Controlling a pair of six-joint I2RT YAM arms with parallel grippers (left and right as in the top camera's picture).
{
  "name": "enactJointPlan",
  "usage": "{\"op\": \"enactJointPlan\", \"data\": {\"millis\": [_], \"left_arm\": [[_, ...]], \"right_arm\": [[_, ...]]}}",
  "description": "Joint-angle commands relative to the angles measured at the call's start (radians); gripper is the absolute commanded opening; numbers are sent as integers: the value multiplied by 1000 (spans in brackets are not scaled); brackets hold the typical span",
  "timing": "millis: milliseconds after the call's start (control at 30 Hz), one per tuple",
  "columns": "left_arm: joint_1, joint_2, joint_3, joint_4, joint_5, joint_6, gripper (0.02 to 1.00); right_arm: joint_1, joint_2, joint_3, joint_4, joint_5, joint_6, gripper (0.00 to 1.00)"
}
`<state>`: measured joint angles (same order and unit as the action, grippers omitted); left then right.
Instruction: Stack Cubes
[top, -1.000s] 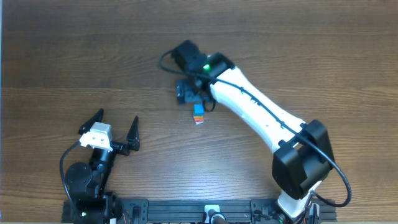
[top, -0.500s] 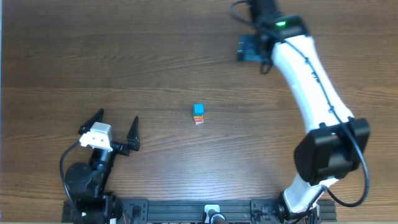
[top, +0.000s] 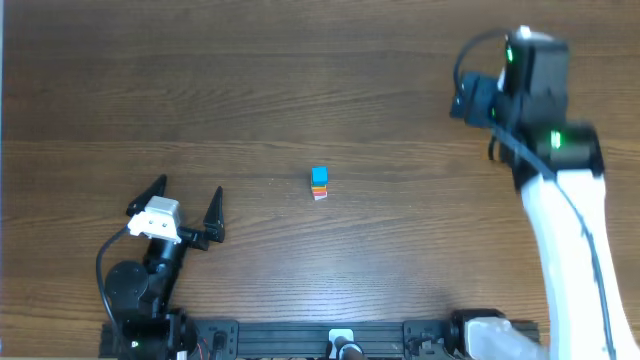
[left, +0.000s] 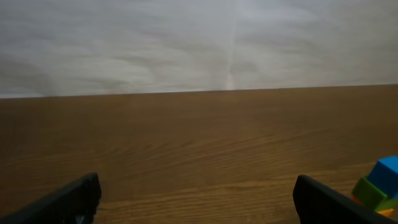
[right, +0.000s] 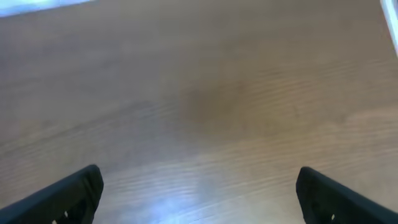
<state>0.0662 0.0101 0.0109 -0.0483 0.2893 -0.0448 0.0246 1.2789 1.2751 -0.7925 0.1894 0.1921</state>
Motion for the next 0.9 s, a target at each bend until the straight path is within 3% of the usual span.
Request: {"op": "enactJointPlan", "data": {"millis": [33,233,467,900], "left_arm": [[6,-6,-5,-2,10,11,1000],[6,-6,-5,-2,10,11,1000],[6,-6,-5,-2,10,11,1000],[6,-6,-5,-2,10,11,1000]], "right_arm": [[-6,-253,-264,79,-16,-38,991],[-6,-528,-537,201,-18,-44,991],[-6,-797,-810,388,-95,-63,991],[-38,-1123,-970,465,-99,-166,993]]}}
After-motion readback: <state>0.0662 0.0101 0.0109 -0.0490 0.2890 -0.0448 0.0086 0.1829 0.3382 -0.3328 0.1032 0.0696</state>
